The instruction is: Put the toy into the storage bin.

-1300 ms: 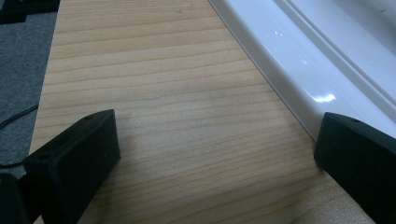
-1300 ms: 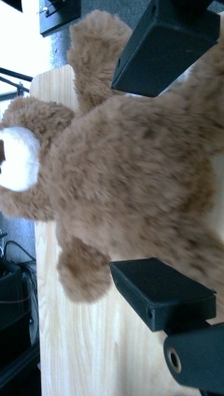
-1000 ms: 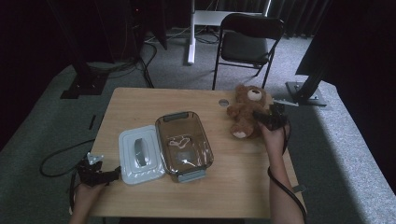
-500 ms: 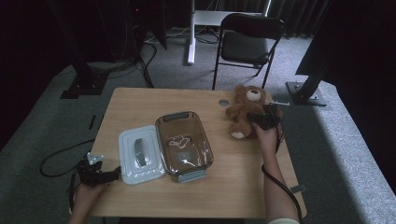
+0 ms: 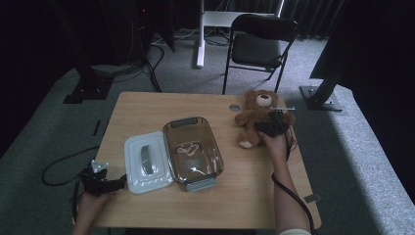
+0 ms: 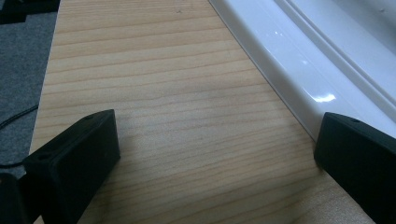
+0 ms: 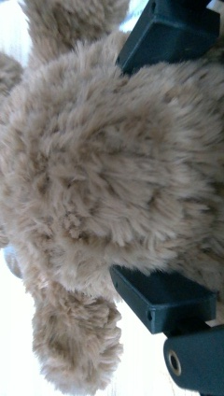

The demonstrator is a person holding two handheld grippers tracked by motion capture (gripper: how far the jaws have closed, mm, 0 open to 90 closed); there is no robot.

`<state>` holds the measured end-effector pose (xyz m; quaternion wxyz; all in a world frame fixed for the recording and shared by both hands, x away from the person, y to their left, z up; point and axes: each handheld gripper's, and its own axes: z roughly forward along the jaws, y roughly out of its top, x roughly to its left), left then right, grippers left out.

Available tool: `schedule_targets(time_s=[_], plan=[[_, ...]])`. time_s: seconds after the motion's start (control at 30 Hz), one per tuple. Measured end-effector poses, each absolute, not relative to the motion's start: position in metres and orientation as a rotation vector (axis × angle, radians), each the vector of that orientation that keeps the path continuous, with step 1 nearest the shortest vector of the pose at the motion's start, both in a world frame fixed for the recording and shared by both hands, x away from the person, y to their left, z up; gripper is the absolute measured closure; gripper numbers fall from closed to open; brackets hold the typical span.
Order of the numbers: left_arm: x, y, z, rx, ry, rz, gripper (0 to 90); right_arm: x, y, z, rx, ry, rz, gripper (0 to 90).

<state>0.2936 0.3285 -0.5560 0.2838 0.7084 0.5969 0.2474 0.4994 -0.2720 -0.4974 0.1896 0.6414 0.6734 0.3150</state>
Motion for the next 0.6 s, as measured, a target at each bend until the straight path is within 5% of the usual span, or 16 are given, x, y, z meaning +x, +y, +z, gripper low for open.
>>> schedule_targets(time_s=[0.13,0.4,0.6], plan=[[0.294,0.328,-0.556,1.896,1.597,0.662,0.8,0.5,-0.273,-0.5,1.793,1.917,0.89,14.2],[0.294,0.328,-0.556,1.896,1.597,0.662,0.8,0.489,-0.274,-0.493,1.759,1.86,0.924,58.8],[0.294,0.329,-0.556,1.897,1.596,0.662,0.8,0.474,-0.276,-0.48,1.729,1.815,0.968,63.3]])
